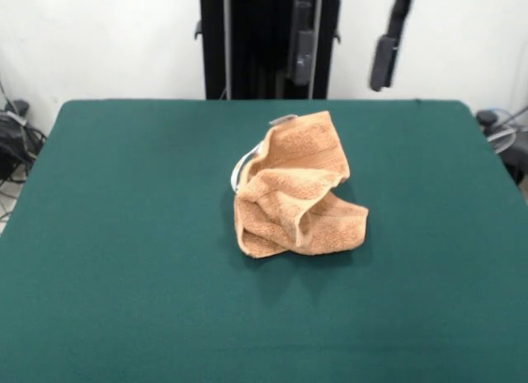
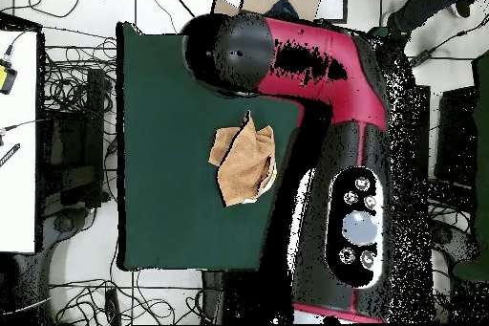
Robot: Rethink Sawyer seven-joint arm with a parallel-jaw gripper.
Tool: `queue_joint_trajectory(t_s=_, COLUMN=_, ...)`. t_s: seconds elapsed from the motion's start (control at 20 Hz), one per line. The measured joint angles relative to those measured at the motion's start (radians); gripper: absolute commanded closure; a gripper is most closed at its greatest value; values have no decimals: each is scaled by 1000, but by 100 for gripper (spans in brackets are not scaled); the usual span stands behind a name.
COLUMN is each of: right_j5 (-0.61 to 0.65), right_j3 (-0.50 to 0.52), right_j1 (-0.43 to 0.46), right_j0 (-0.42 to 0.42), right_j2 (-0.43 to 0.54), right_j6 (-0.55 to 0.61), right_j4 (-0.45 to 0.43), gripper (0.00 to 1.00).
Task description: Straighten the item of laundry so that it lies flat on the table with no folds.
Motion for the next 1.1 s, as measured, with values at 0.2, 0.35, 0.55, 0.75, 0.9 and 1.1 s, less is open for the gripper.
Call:
queue_joint_trajectory(t_s=0.2, right_j5=-12, right_j3=7, right_j1=1, right_j0=-27, right_j2=0, right_j6=0, right_j4=0, gripper=0)
queue_joint_trajectory(t_s=0.35, right_j5=-47, right_j3=26, right_j1=2, right_j0=-52, right_j2=0, right_j6=0, right_j4=0, gripper=0)
queue_joint_trajectory(t_s=0.55, right_j5=-92, right_j3=41, right_j1=11, right_j0=-68, right_j2=0, right_j6=0, right_j4=-2, gripper=0)
queue_joint_trajectory(t_s=0.75, right_j5=-141, right_j3=51, right_j1=32, right_j0=-72, right_j2=0, right_j6=0, right_j4=-5, gripper=0)
queue_joint_trajectory(t_s=0.9, right_j5=-183, right_j3=58, right_j1=59, right_j0=-70, right_j2=0, right_j6=0, right_j4=-8, gripper=0)
queue_joint_trajectory(t_s=1.1, right_j5=-210, right_j3=58, right_j1=83, right_j0=-69, right_j2=0, right_j6=0, right_j4=-10, gripper=0)
